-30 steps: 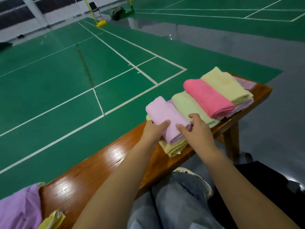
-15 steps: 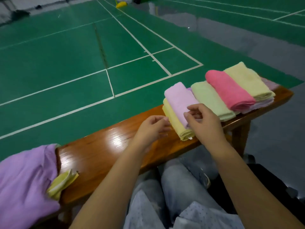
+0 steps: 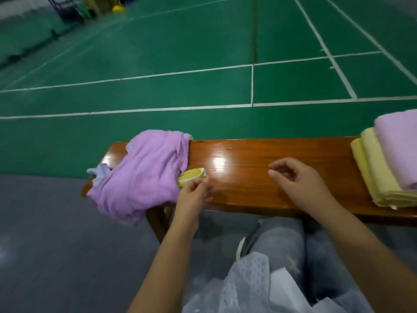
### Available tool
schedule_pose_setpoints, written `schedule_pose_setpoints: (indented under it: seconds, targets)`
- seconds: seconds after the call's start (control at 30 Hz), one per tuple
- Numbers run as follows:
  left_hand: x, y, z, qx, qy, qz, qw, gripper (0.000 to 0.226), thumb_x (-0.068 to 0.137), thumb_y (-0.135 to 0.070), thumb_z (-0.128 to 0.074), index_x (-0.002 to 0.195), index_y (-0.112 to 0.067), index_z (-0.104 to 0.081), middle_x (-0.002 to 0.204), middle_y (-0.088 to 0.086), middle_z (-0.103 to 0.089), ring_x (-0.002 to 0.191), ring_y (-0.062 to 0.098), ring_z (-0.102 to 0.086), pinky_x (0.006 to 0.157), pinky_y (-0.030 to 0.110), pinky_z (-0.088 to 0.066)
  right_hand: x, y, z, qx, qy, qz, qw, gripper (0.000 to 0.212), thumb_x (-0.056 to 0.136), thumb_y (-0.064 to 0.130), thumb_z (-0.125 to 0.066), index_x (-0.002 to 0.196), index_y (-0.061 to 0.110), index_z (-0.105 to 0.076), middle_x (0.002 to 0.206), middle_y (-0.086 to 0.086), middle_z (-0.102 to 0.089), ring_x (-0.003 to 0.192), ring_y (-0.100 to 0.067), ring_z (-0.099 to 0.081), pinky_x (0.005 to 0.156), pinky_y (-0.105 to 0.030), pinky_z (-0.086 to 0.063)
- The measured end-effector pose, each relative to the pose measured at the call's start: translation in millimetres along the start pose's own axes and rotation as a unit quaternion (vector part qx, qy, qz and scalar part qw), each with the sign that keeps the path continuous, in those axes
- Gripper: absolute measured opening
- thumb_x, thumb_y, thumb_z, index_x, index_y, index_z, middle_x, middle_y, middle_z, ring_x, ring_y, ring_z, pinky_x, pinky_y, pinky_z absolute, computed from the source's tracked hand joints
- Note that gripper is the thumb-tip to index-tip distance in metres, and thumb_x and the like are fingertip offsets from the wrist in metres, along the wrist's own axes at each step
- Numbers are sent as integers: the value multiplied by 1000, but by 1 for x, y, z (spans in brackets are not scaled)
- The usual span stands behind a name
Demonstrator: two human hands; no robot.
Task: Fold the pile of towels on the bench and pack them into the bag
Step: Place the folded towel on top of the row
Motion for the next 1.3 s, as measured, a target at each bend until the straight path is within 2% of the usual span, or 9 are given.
schedule_pose_setpoints:
  seconds: [0.07,0.13,0.23,0.37,0.5,0.67,0.87,1.07,1.3]
  targets:
    - [4,-18,48,109,-119,-101,982,5,91,-17,-62,92,-13,-63,91,10,-69,84,20,-63,74,33,-49,1,7,-26,10,33,5,999,9,90,21,-62,98,24,-62,92,13,-60,86,0,-55,67,-13,-40]
    - [8,-33,83,288,-217,-166,918,20,87,-20,-67,103,-9,-64,99,11,-63,95,27,-58,80,34,-43,1,11,-46,25,55,5,998,7,90,22,-62,94,27,-62,92,13,-61,86,-1,-56,66,-13,-40]
    - [25,-28,109,465,-242,-145,839,43,81,-28,-73,118,-7,-63,119,18,-54,111,37,-49,90,39,-36,0,11,-68,36,84,-6,996,7,90,22,-62,94,28,-62,91,12,-61,86,-1,-57,67,-13,-42]
    - [36,-30,117,433,-229,-170,855,15,84,-20,-70,89,-7,-69,101,15,-59,93,32,-54,72,30,-32,1,8,-79,37,105,-25,993,8,90,22,-62,98,25,-63,92,10,-63,88,-4,-59,71,-17,-46]
    - [35,-46,124,357,-224,-186,888,21,87,-16,-67,67,-13,-62,73,5,-62,75,24,-55,63,28,-30,6,4,-76,47,92,-38,994,7,90,22,-62,95,27,-63,92,8,-64,90,-7,-60,76,-22,-51]
    - [13,-79,120,282,-224,-230,904,18,92,-12,-59,74,-9,-60,70,1,-58,69,15,-49,61,24,-37,12,10,-81,67,93,-30,993,8,89,20,-64,89,28,-63,88,6,-65,87,-10,-62,68,-19,-46]
    - [-8,-122,115,181,-227,-290,912,17,96,-10,-55,80,-16,-57,74,-8,-57,73,8,-50,62,6,-38,25,33,-86,76,111,7,991,9,90,22,-63,97,28,-61,96,8,-63,90,-8,-60,75,-22,-50]
    - [-23,-162,109,93,-175,-357,913,20,98,-12,-52,81,-23,-55,81,-3,-57,80,13,-52,73,25,-44,37,48,-110,111,147,44,982,32,87,16,-66,108,36,-54,117,7,-58,93,-1,-58,75,-12,-48]
    - [-49,-197,54,115,-81,-391,909,15,99,-19,-49,84,-20,-51,79,-5,-52,71,5,-48,66,20,-42,51,93,-101,128,107,133,977,68,86,12,-68,135,43,-33,134,3,-38,103,-5,-54,87,-8,-42]
Point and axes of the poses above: each hand's wrist, its own x-axis towards the middle knuckle, its own z-axis out of the back of the hand, y = z × x, the point moved 9 cm from there along x, towards the middle knuckle
